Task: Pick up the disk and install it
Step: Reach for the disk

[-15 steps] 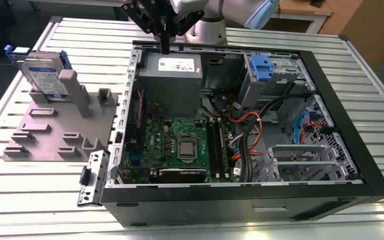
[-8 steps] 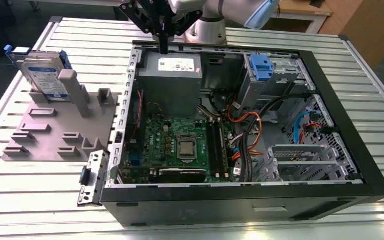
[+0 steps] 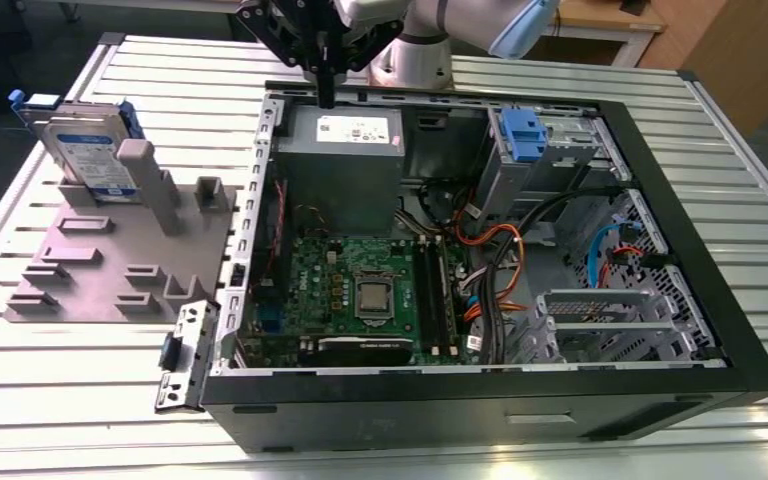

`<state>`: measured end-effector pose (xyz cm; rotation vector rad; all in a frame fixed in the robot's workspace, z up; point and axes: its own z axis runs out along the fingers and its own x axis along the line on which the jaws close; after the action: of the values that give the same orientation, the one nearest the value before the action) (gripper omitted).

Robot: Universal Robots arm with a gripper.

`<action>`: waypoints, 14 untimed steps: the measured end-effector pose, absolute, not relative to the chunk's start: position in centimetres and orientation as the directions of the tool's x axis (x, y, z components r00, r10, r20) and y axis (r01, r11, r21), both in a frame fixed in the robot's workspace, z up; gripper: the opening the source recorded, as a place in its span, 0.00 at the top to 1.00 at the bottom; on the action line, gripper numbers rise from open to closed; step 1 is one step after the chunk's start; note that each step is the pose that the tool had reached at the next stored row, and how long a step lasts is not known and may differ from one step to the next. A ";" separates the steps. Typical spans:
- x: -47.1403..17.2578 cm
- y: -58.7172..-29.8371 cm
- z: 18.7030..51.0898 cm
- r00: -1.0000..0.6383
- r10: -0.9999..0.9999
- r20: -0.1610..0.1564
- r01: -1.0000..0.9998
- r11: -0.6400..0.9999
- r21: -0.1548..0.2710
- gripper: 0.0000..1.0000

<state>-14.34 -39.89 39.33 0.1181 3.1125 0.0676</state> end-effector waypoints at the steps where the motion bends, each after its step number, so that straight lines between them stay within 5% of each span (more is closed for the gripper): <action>1: -14.4 -39.9 39.3 -0.997 0.076 -0.024 0.075 0.996 0.044 0.89; 14: -14.6 -39.9 39.3 -0.997 0.076 -0.024 0.075 0.996 0.044 0.89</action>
<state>-14.61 -39.89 39.32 0.1180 3.1125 0.0676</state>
